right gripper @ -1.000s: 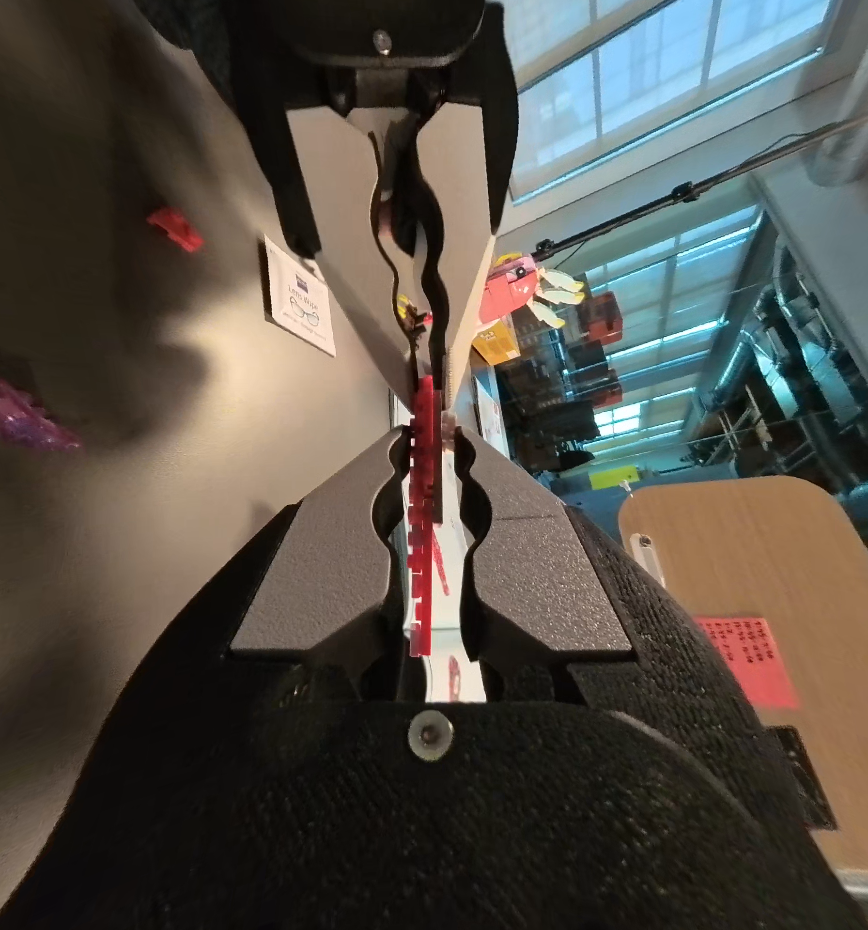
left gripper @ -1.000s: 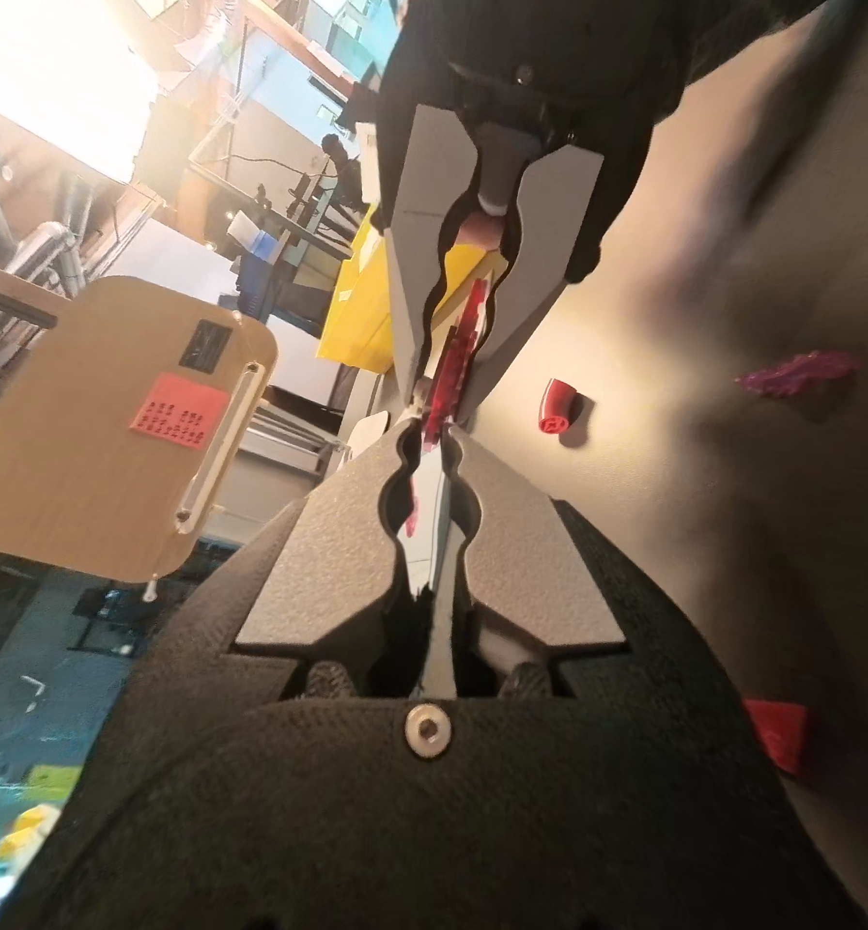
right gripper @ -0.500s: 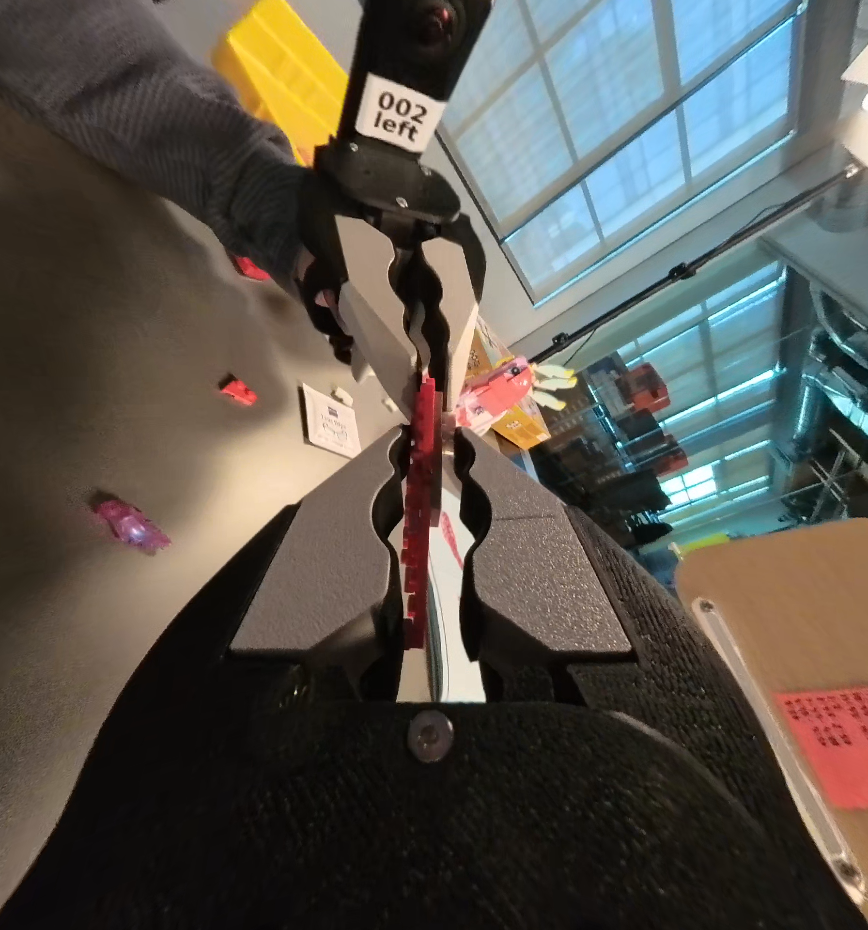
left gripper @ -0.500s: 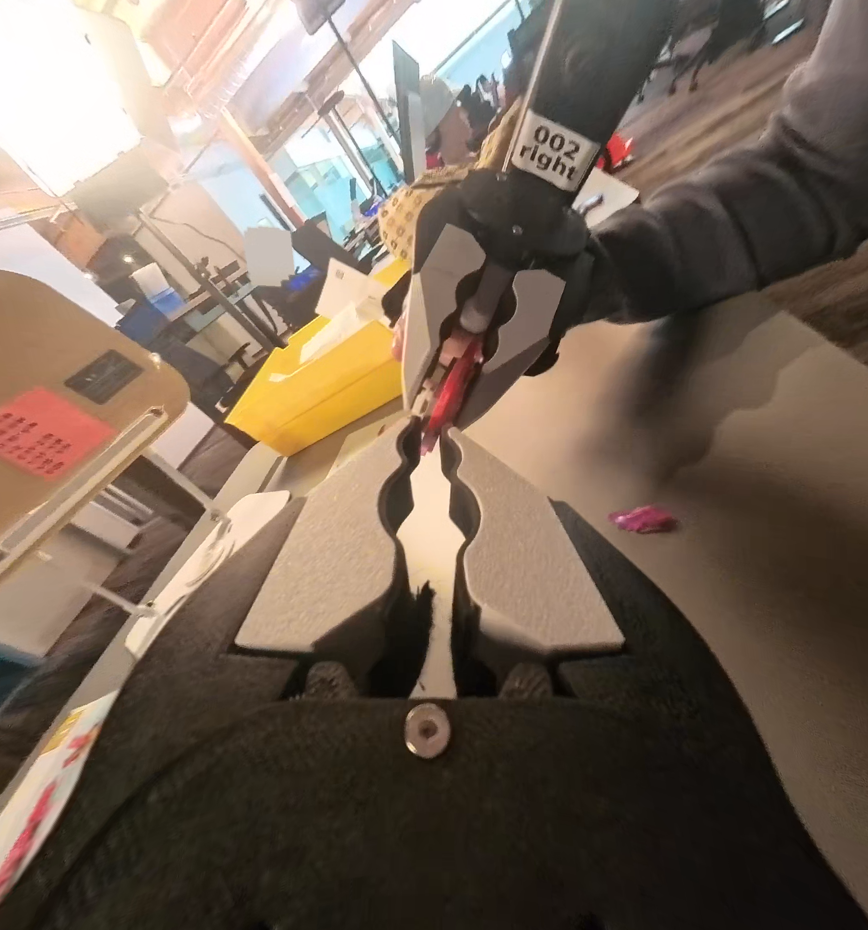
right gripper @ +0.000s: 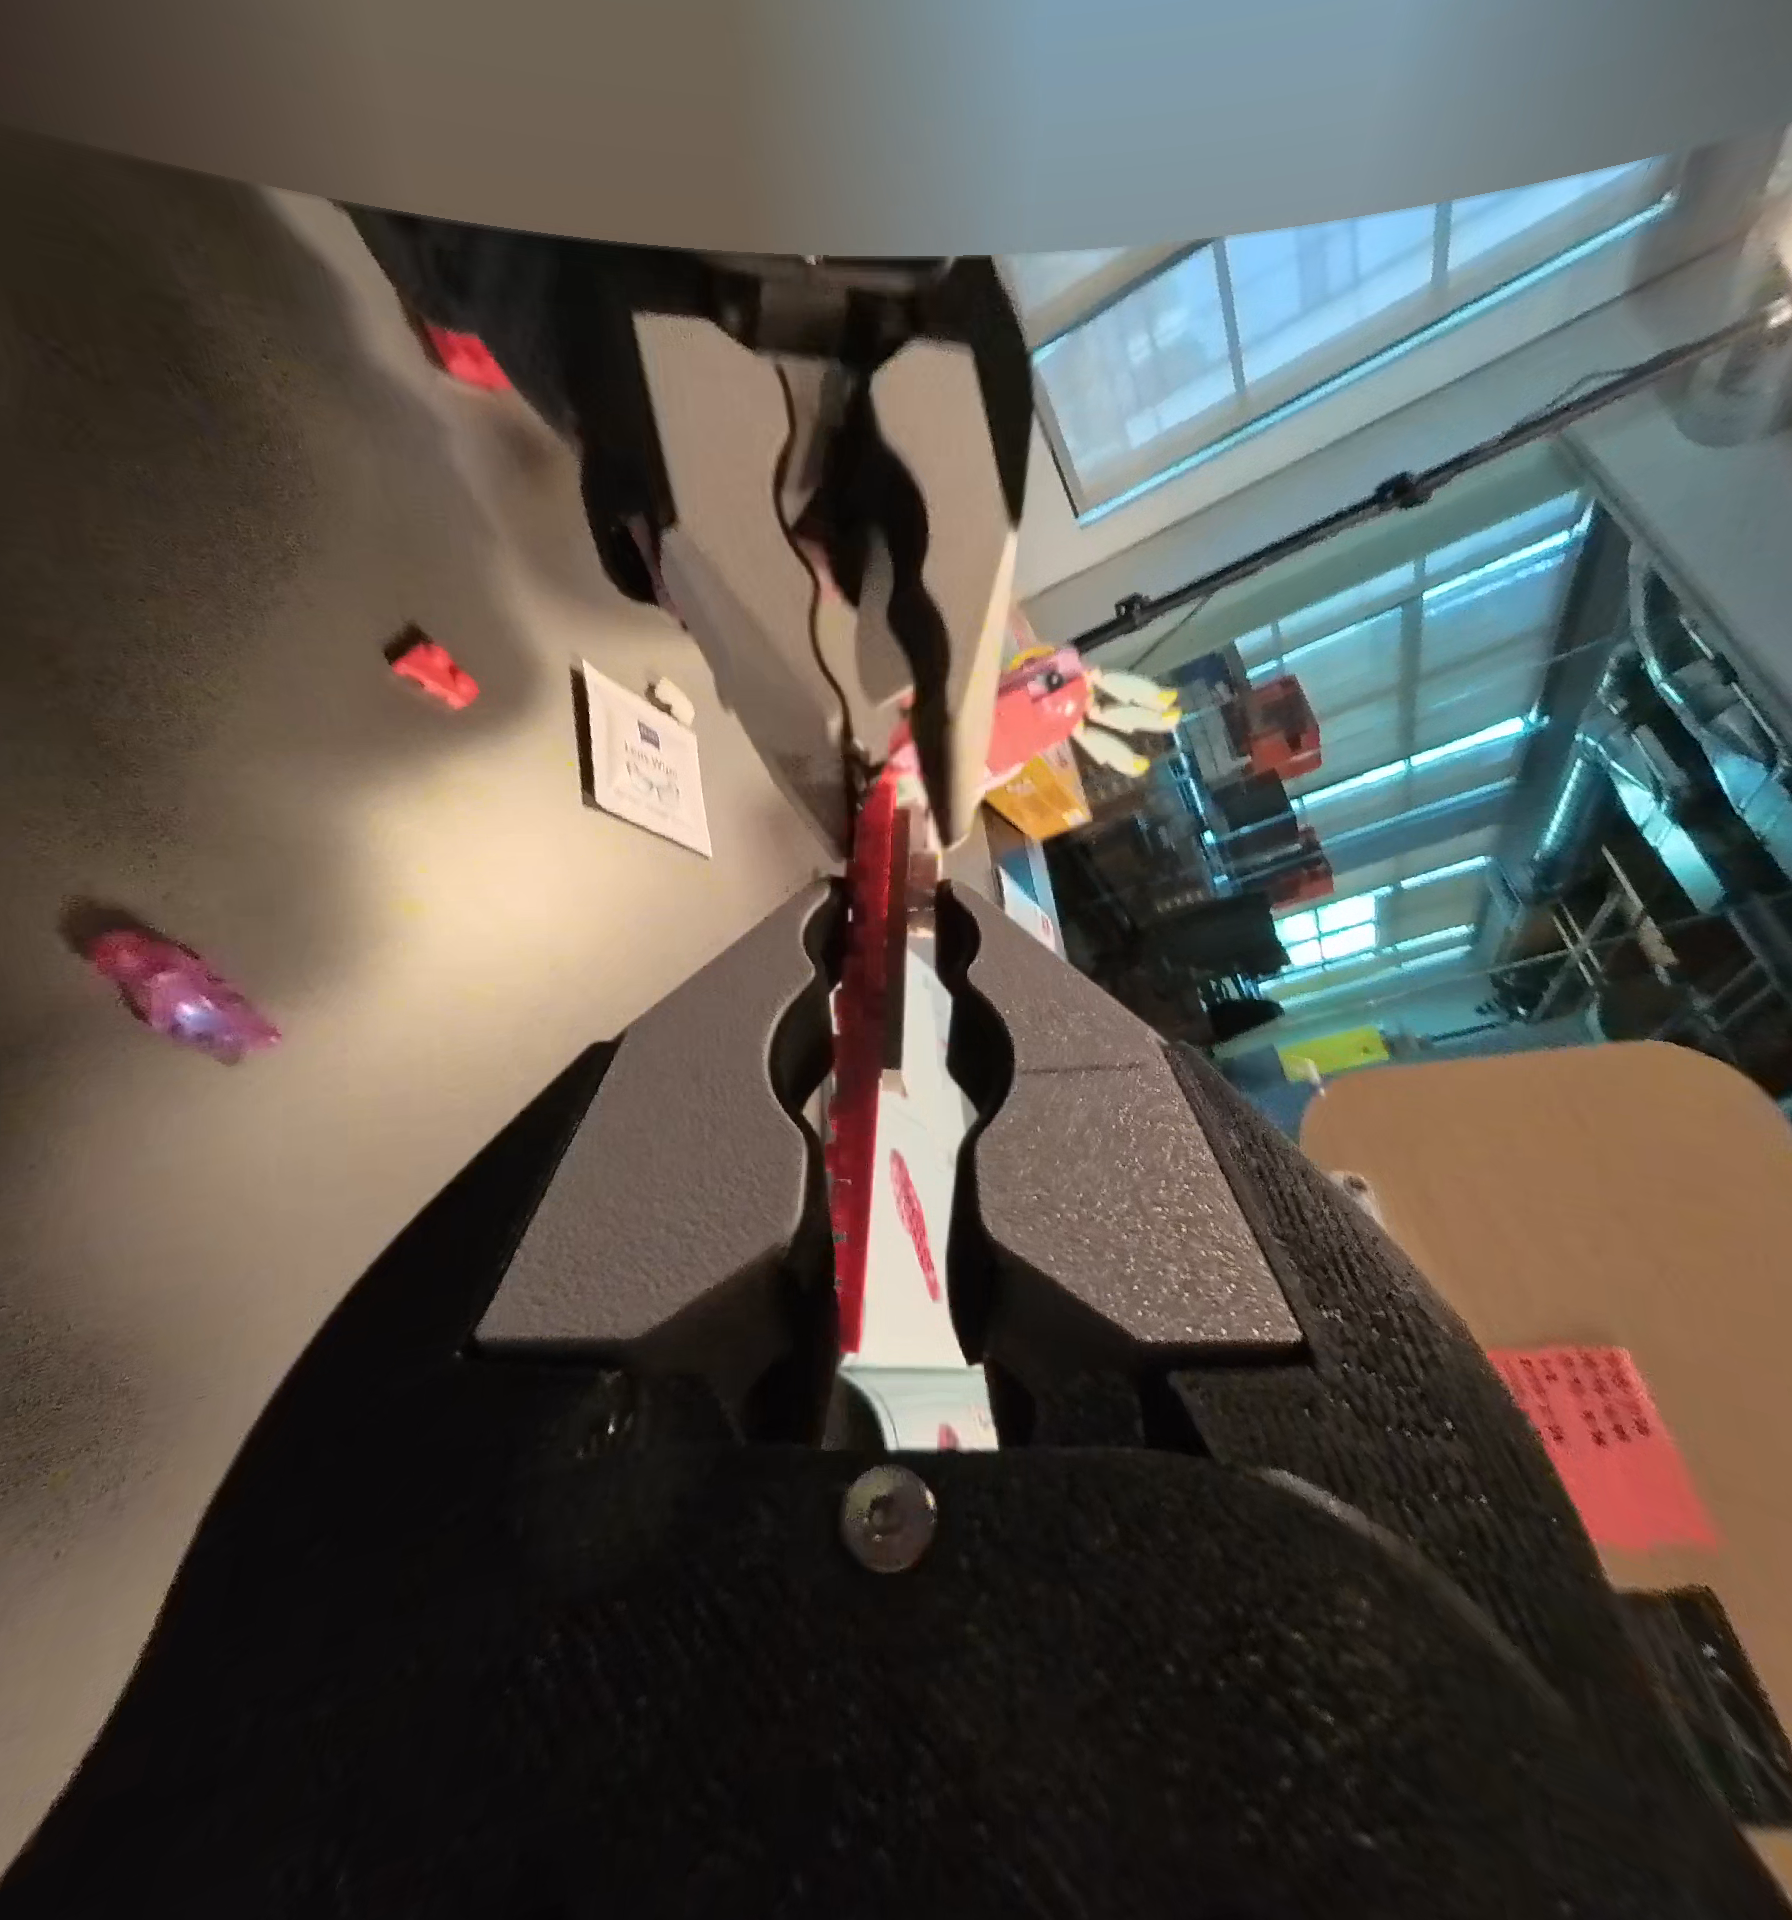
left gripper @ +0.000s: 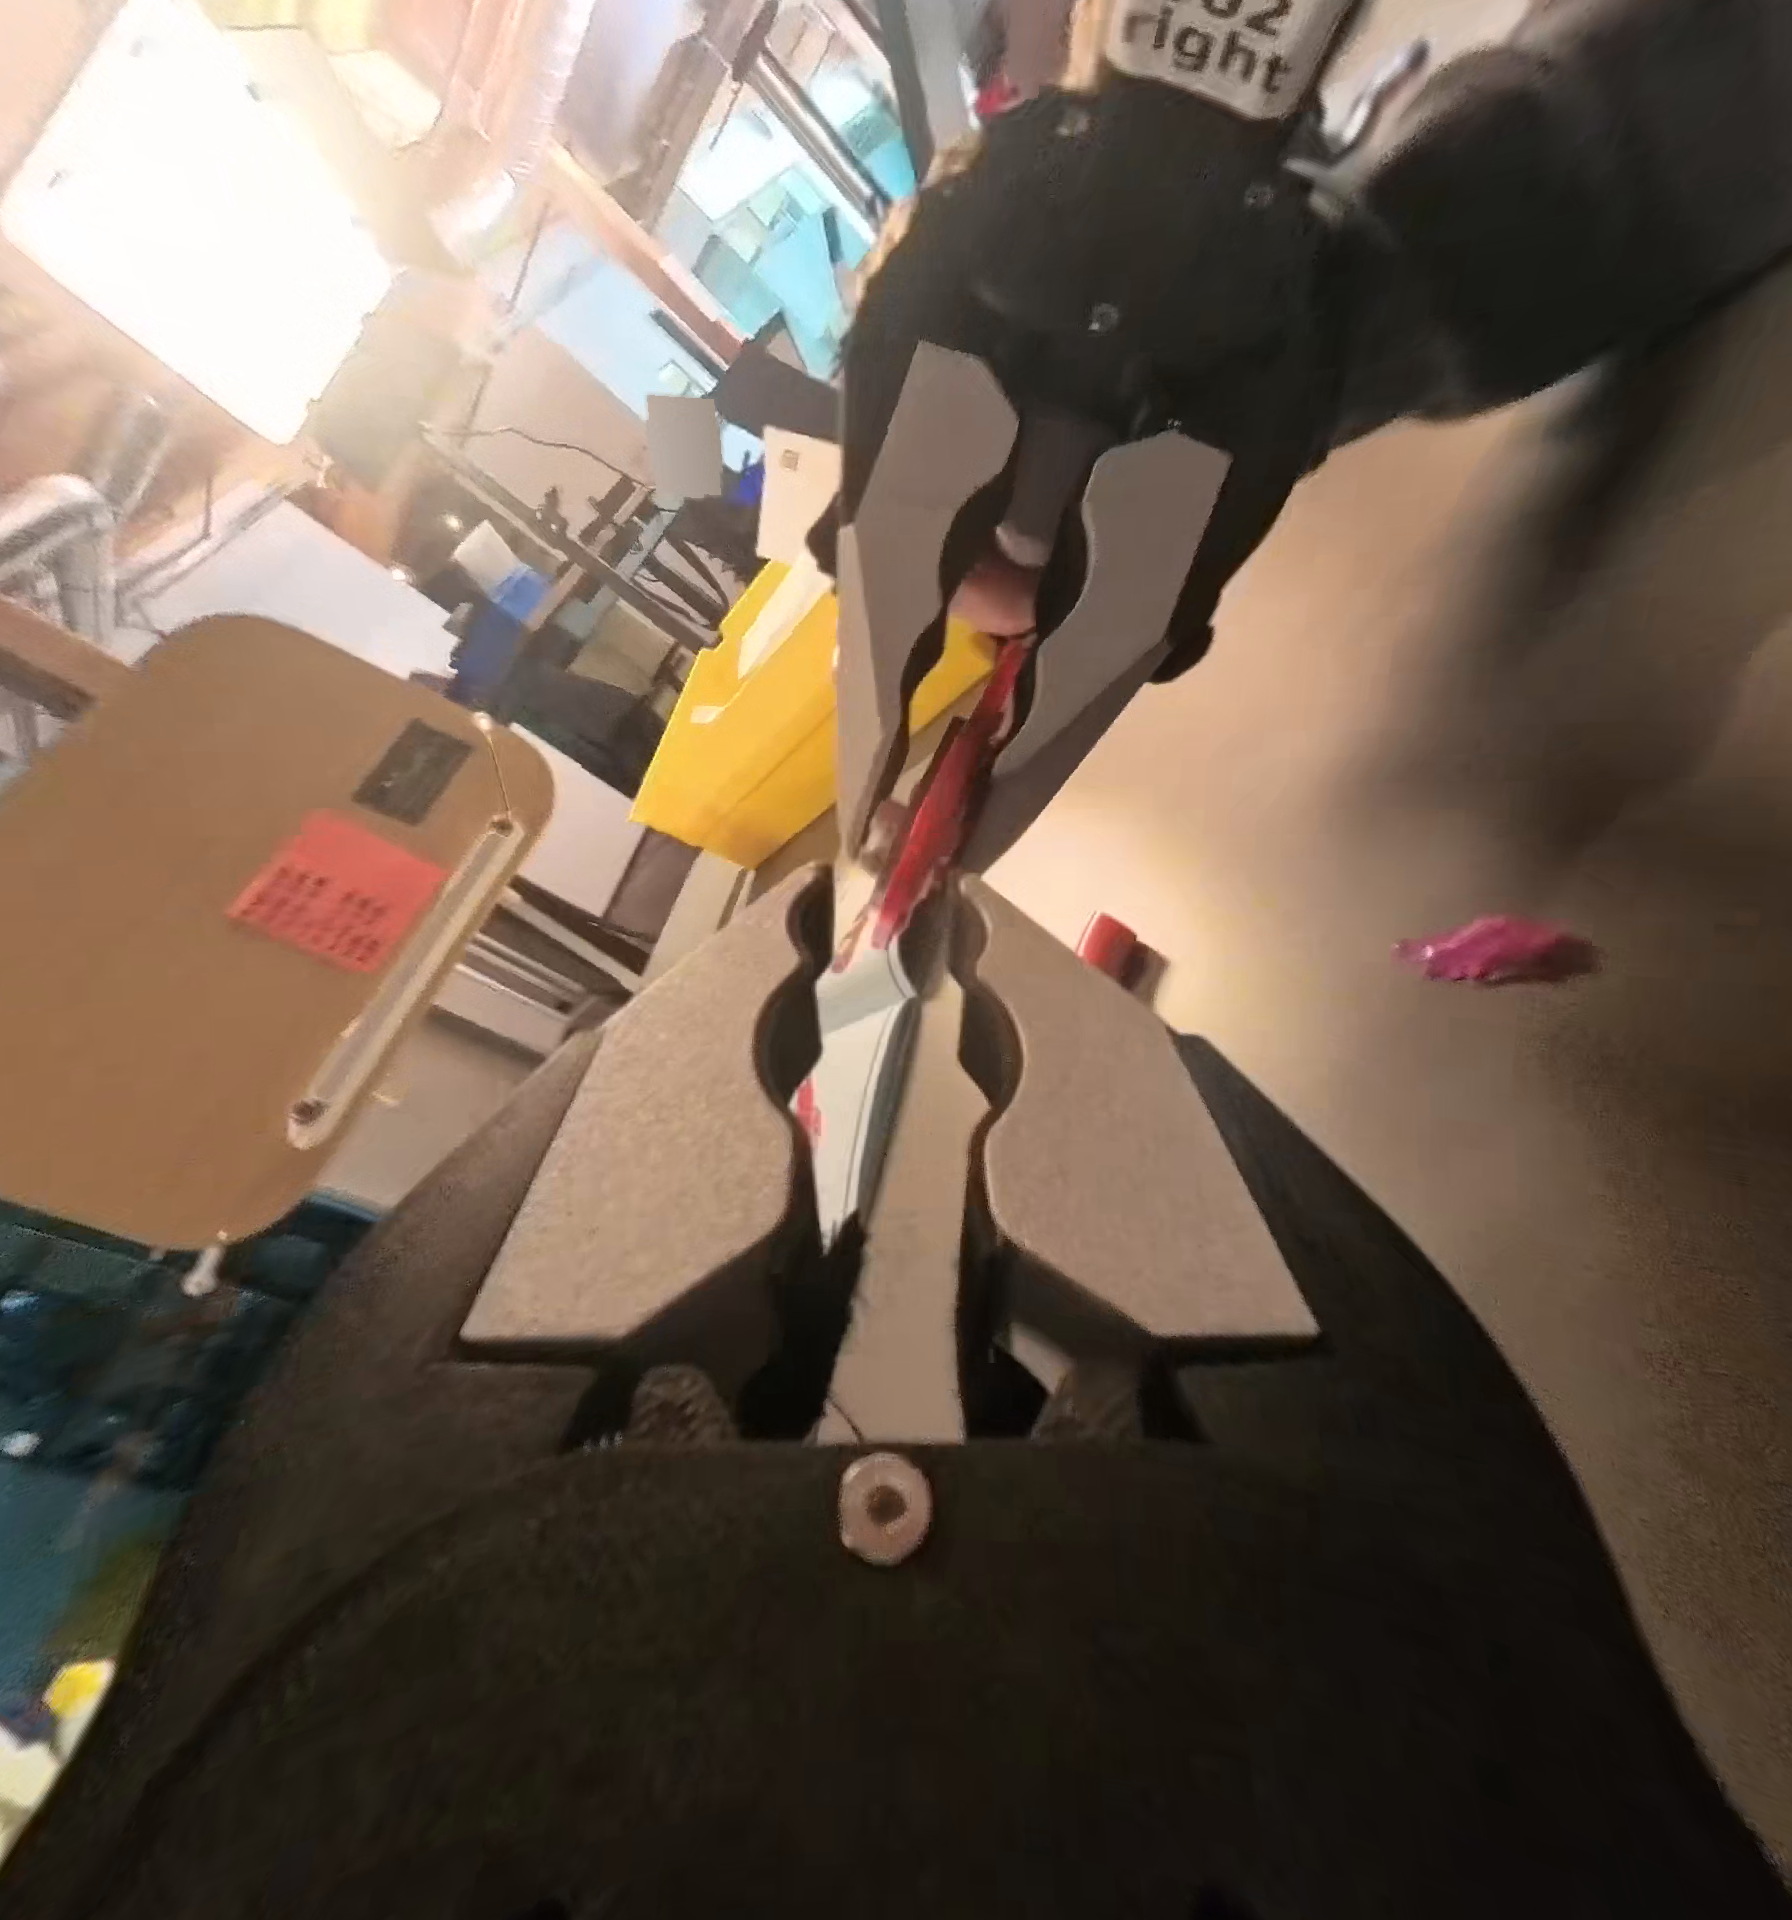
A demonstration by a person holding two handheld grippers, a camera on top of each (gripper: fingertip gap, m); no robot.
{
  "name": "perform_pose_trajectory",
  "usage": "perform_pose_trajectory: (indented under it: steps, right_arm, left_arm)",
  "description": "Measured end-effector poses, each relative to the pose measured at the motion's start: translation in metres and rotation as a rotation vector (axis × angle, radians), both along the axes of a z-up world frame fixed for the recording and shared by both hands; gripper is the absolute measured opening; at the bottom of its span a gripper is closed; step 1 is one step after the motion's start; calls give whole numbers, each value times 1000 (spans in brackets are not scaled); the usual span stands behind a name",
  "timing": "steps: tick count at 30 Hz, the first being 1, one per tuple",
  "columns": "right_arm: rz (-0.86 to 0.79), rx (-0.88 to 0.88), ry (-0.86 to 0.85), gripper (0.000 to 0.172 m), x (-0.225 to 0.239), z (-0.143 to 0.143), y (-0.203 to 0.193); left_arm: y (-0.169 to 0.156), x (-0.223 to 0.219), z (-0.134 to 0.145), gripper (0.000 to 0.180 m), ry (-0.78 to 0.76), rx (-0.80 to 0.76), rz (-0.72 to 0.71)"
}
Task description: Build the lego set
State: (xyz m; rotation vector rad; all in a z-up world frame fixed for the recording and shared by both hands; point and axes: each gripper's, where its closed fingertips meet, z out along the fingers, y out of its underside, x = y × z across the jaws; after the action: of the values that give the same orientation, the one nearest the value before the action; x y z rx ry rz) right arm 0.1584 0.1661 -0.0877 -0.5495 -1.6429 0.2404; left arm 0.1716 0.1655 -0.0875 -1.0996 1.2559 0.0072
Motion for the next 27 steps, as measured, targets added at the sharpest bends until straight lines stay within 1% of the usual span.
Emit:
perform_pose_trajectory:
  steps: [3, 5, 7, 9, 11, 14, 18, 21, 27]
  right_arm:
    - [-51, 47, -49, 14, -3, -13, 9]
    - [-68, 58, -65, 14, -4, -18, 12]
    - [-78, 55, -66, 14, -4, -19, 15]
    - [-79, 55, -68, 14, -4, -20, 15]
    - [-79, 57, -61, 14, -4, -18, 15]
    - [-56, 55, -35, 14, -2, -13, 12]
    - [-39, 115, -21, 14, 0, -11, 8]
    - [-25, 141, -11, 14, 0, -9, 5]
    - [9, 130, 7, 14, 2, -4, -2]
  left_arm:
    - [3, 0, -11, 11, 152, 106, 63]
    - [9, -1, -19, 10, 238, 160, 111]
    - [15, -6, -21, 9, 298, 218, 169]
    - [15, -5, -21, 9, 321, 244, 175]
    - [16, -6, -20, 8, 321, 231, 173]
    - [13, -4, -14, 5, 280, 223, 144]
    - [9, -2, -12, 5, 231, 189, 95]
    - [7, -1, -11, 5, 186, 139, 61]
    - [0, 1, -6, 5, 97, 51, -5]
